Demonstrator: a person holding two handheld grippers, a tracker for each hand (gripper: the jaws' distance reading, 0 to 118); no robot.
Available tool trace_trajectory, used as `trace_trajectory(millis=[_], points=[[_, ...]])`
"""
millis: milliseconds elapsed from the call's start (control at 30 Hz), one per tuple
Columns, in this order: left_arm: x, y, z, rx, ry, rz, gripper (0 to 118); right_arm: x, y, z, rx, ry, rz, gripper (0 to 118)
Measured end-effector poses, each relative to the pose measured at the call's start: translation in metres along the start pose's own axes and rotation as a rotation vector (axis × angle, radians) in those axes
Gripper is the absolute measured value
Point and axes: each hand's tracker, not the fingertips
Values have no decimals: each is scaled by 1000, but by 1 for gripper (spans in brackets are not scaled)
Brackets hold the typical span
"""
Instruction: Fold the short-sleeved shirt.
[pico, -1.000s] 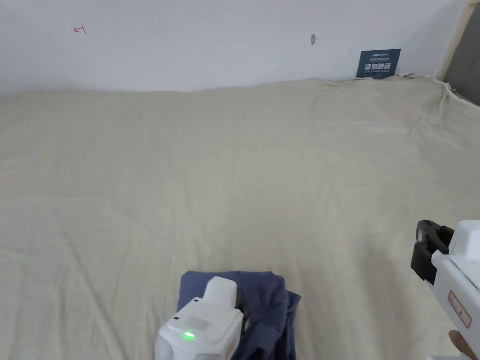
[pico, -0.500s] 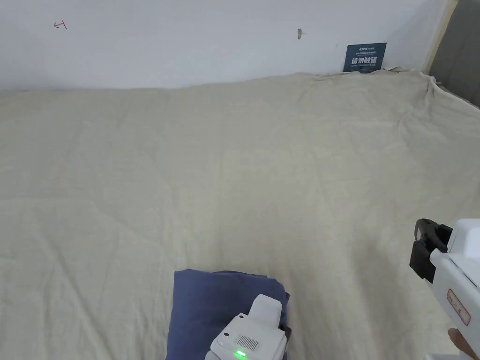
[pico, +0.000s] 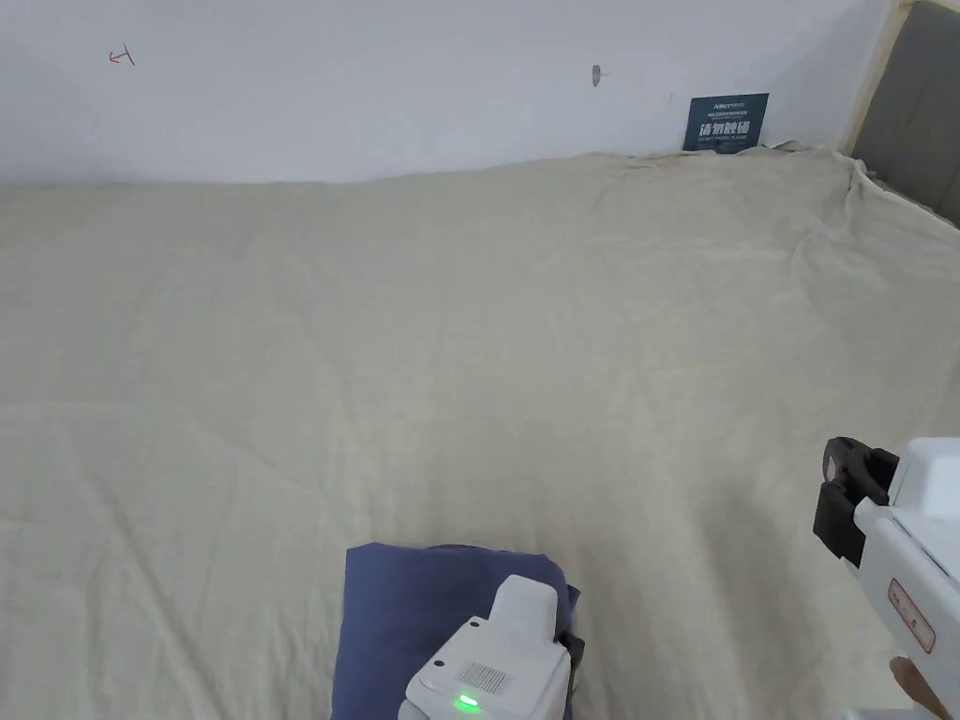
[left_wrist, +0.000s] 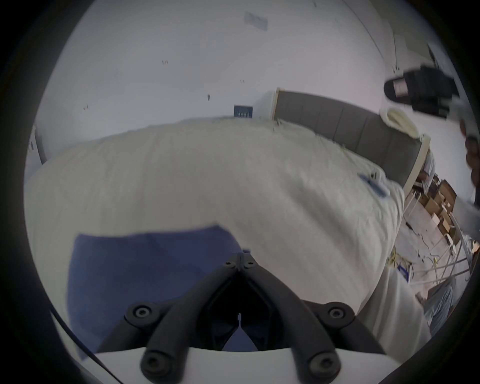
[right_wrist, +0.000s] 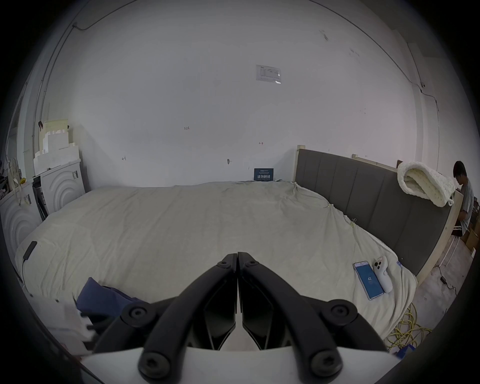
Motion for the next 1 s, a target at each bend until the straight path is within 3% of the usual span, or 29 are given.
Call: trace_trajectory(millis=[500,800,1000], points=[[-85,120,101,428,223,4,0,-33,20,10,119,33,26,0],[-150,117,147,484,458,-21,0,-54,25,7,164,60,45,0],[-179,100,163,470,522,18,0,-66,24,5,181,74,49,0]])
